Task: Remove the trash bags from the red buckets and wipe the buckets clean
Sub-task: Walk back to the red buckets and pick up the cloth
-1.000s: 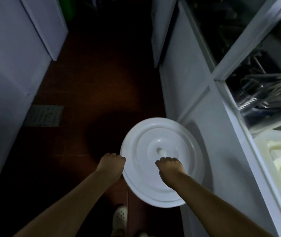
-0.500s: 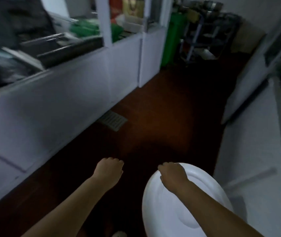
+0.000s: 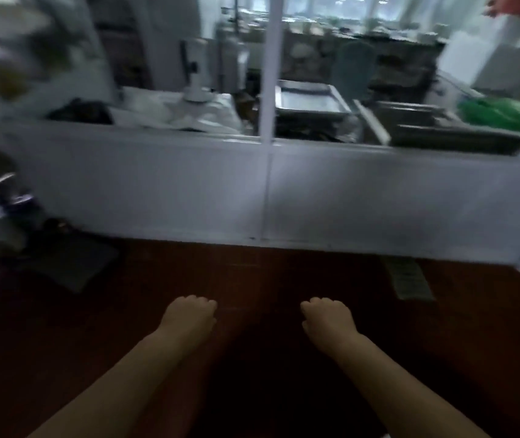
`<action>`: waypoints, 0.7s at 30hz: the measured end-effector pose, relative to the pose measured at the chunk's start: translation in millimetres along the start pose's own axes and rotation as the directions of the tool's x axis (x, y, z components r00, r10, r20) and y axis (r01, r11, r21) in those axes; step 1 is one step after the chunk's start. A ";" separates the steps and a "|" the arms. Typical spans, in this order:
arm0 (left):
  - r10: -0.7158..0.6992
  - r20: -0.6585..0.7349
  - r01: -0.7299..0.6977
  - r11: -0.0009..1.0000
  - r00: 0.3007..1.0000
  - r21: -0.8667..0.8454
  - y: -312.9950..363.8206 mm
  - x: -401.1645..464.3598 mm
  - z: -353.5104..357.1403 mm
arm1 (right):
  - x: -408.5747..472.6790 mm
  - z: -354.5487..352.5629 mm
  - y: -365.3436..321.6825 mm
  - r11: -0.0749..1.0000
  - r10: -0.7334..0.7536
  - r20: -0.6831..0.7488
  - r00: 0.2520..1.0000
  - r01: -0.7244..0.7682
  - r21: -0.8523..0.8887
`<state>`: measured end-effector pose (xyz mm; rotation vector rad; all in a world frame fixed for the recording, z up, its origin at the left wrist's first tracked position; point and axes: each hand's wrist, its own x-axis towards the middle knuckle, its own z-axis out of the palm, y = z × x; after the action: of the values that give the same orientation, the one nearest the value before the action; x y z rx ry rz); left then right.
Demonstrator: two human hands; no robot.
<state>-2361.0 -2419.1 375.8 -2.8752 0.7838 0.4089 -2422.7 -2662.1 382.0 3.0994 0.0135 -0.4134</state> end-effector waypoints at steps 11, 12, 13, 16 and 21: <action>-0.469 0.067 0.468 0.838 0.880 -0.279 -302.0 -198.0 83.7 | 102.4 -42.4 -380.9 0.859 -0.478 0.097 0.873 0.487 -0.155; -0.509 0.072 0.507 0.812 0.858 -0.290 -328.9 -217.6 90.9 | 107.6 -43.8 -417.5 0.838 -0.509 0.112 0.853 0.521 -0.160; -0.552 0.072 0.546 0.784 0.831 -0.296 -354.7 -237.0 97.2 | 112.4 -45.8 -452.7 0.817 -0.539 0.122 0.834 0.552 -0.168; -0.667 0.074 0.653 0.692 0.741 -0.306 -424.5 -291.8 113.9 | 123.0 -51.5 -549.0 0.744 -0.630 0.105 0.769 0.637 -0.202; -0.782 0.100 0.762 0.559 0.616 -0.326 -511.6 -349.5 135.6 | 146.9 -54.6 -671.9 0.621 -0.752 0.089 0.653 0.748 -0.236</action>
<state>-2417.8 -1787.4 378.0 -3.1537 -0.6790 0.3511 -2273.7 -1988.4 387.1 2.6685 1.2990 -0.3374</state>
